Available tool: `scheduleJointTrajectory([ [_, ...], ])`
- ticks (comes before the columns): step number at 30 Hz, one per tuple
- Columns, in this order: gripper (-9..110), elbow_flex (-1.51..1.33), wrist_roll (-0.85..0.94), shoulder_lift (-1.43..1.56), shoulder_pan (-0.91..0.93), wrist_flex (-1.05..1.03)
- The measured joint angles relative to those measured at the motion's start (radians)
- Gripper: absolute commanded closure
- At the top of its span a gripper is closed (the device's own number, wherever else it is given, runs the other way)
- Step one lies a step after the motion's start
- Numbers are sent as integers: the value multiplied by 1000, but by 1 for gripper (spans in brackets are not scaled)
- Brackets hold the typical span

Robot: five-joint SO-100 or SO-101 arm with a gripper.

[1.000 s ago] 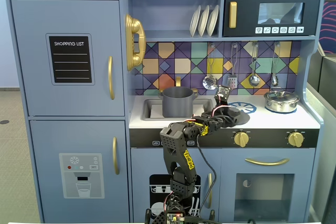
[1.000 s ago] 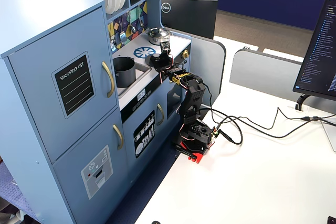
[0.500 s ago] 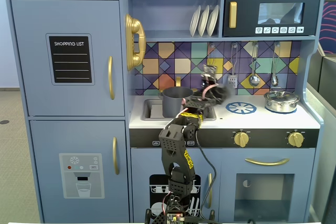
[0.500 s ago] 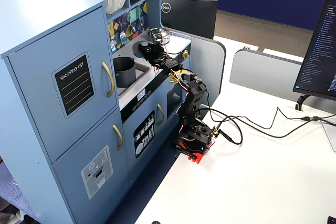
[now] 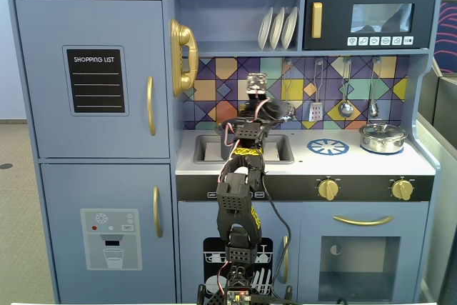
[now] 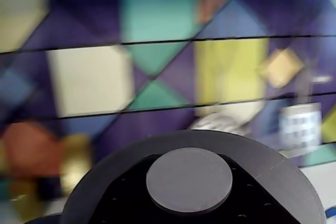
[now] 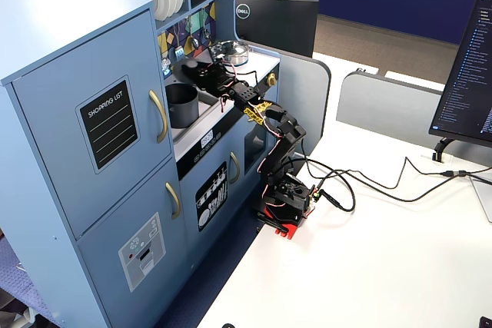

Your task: Pick up the lid from the counter and put it on the gray recipient

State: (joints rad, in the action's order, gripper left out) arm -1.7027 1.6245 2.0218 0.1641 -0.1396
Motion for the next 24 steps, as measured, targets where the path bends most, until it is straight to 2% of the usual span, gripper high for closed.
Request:
scheduleJointTrajectory([
  [24,102,2,-15,0,-146,-87],
])
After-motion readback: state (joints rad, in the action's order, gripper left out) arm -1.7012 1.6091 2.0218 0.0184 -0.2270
